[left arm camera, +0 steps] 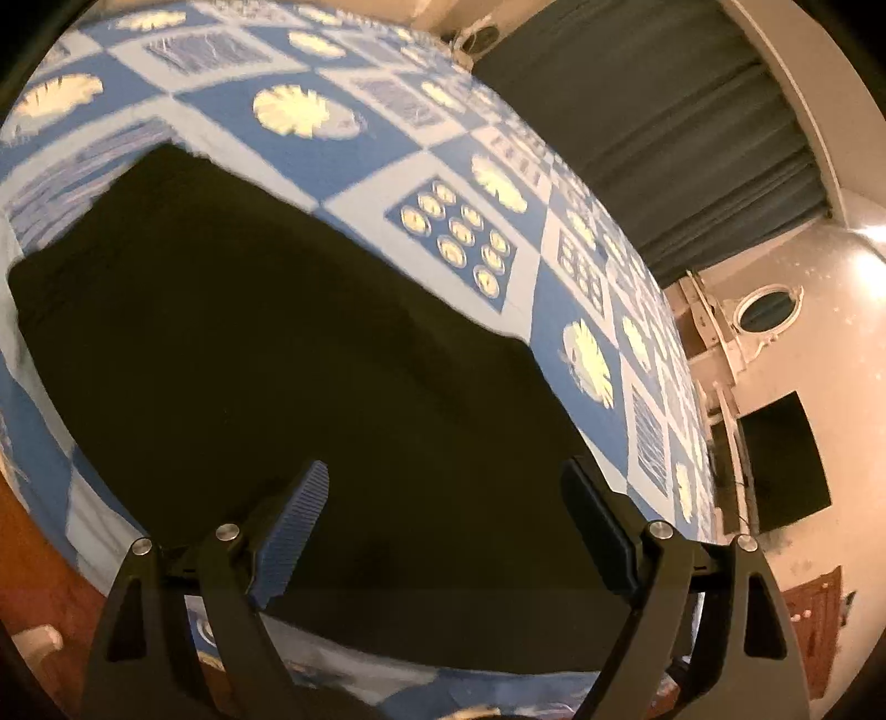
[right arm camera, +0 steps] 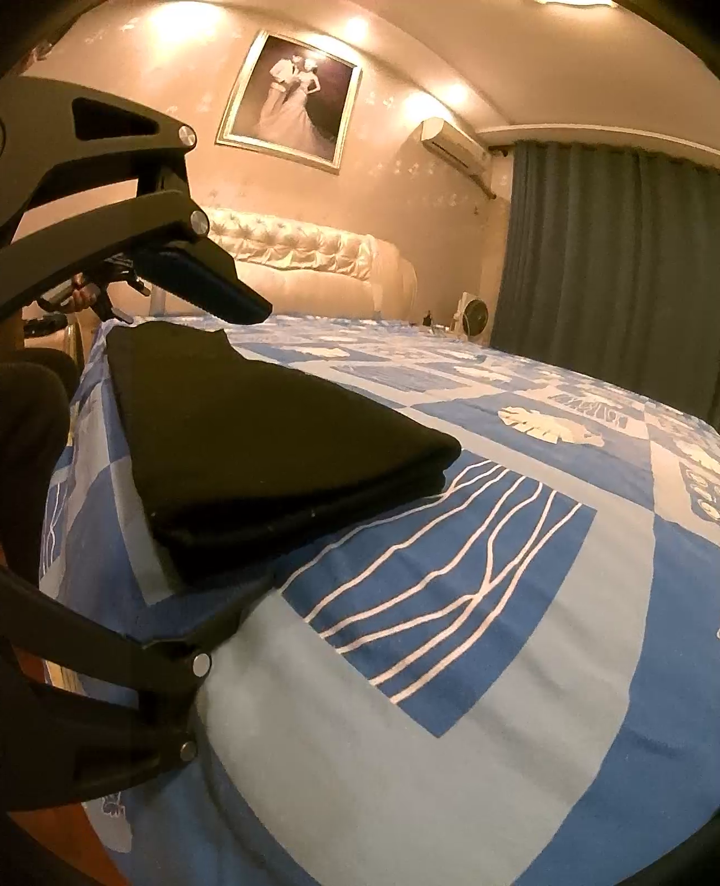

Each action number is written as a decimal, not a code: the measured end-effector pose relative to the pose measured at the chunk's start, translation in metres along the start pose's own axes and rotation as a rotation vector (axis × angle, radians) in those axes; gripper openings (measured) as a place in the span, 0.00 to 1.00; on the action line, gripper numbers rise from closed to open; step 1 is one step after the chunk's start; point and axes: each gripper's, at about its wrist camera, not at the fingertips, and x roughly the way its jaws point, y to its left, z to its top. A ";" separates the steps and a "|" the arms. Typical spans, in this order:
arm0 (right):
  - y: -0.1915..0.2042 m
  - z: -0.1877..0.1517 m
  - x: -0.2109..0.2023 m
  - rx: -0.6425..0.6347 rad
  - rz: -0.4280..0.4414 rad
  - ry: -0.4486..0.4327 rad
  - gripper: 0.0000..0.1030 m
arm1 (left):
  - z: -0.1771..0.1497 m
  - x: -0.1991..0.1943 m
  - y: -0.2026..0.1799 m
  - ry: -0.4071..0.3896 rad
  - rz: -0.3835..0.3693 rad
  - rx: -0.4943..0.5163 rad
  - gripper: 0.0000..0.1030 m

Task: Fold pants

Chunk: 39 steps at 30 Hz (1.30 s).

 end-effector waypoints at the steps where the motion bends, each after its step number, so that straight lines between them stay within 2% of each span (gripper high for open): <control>1: 0.001 0.000 0.001 -0.008 -0.018 0.000 0.82 | -0.001 0.001 0.001 0.008 0.002 -0.006 0.82; 2: 0.005 0.001 0.005 -0.018 -0.049 0.003 0.77 | 0.000 0.002 0.001 0.009 0.004 -0.005 0.82; 3: 0.006 0.000 0.007 -0.028 -0.078 0.010 0.57 | 0.000 0.001 0.002 0.009 0.007 0.000 0.82; 4: 0.006 -0.001 0.010 -0.035 -0.106 0.028 0.29 | 0.000 0.001 0.001 0.004 0.022 0.015 0.82; 5: 0.004 -0.002 0.015 -0.034 -0.131 0.045 0.26 | 0.000 0.001 0.000 -0.002 0.043 0.032 0.82; 9: 0.010 -0.006 0.015 -0.045 -0.156 0.029 0.25 | -0.001 -0.003 0.002 -0.016 0.090 0.059 0.82; 15: 0.031 -0.010 0.003 -0.101 -0.211 -0.013 0.24 | 0.003 -0.002 0.017 0.000 0.133 0.014 0.82; 20: 0.040 -0.008 -0.002 -0.110 -0.241 -0.039 0.22 | 0.005 -0.006 0.025 -0.003 0.133 -0.016 0.82; 32: 0.052 -0.012 -0.003 -0.104 -0.293 -0.086 0.22 | 0.000 -0.003 0.020 0.013 0.160 0.019 0.82; 35: 0.077 -0.015 -0.003 -0.143 -0.268 -0.112 0.22 | 0.000 -0.002 0.019 0.014 0.167 0.023 0.82; 39: 0.139 -0.030 0.012 -0.288 -0.234 -0.109 0.21 | -0.001 0.001 0.017 0.018 0.185 0.046 0.82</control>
